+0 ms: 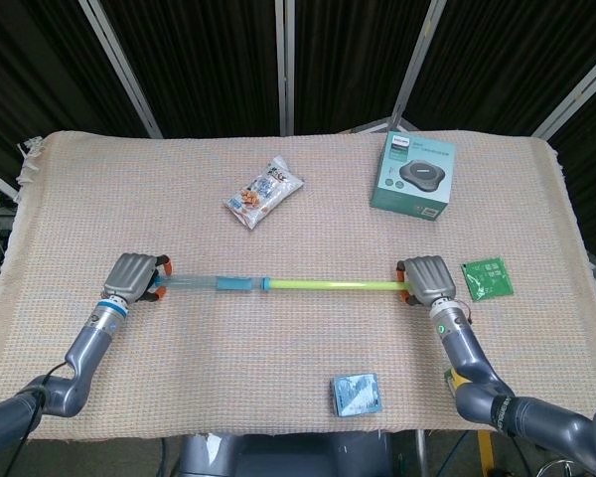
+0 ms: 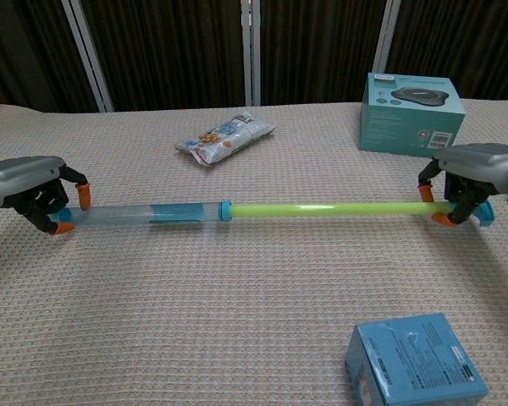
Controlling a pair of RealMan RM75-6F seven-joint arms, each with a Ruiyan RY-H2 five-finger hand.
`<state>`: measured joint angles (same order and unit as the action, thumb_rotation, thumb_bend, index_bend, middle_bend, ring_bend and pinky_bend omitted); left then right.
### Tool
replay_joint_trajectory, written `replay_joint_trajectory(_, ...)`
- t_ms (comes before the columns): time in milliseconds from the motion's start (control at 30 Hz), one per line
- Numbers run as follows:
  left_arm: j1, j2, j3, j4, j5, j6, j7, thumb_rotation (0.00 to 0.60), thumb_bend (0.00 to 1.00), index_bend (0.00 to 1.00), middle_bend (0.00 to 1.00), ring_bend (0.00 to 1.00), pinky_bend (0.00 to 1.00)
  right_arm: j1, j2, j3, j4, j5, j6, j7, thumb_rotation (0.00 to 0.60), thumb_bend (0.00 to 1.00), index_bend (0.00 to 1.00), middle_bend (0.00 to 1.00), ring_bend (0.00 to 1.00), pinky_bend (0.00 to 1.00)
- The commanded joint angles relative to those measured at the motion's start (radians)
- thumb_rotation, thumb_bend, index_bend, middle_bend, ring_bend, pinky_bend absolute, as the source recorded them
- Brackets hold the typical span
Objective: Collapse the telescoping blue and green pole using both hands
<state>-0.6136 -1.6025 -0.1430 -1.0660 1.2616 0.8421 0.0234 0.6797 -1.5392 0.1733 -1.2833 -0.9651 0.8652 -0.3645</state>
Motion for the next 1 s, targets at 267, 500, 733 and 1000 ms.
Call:
replay_joint_trajectory(267,-0.027,0.028,-0.035,-0.139,-0.051,0.010,0.081,0.600,0.46,0.80,0.86,0.82,1.00,0.033,-0.006,0.032,-0.075,0.049,0.017,-0.047,0.600,0.55,0.68,1.00,1.00,1.00)
replay_joint_trajectory(500,-0.062,0.004,-0.054,-0.205,-0.102,0.019,0.178,0.600,0.46,0.81,0.86,0.82,1.00,0.079,-0.035,0.051,-0.099,0.086,0.023,-0.098,0.600,0.55,0.68,1.00,1.00,1.00)
replay_joint_trajectory(733,-0.093,-0.028,-0.066,-0.240,-0.122,0.033,0.230,0.600,0.46,0.81,0.86,0.82,1.00,0.122,-0.070,0.057,-0.100,0.119,0.021,-0.142,0.600,0.55,0.68,1.00,1.00,1.00)
replay_joint_trajectory(1000,-0.113,-0.051,-0.067,-0.258,-0.142,0.041,0.264,0.600,0.46,0.81,0.86,0.82,1.00,0.147,-0.100,0.058,-0.097,0.144,0.029,-0.165,0.600,0.55,0.67,1.00,1.00,1.00)
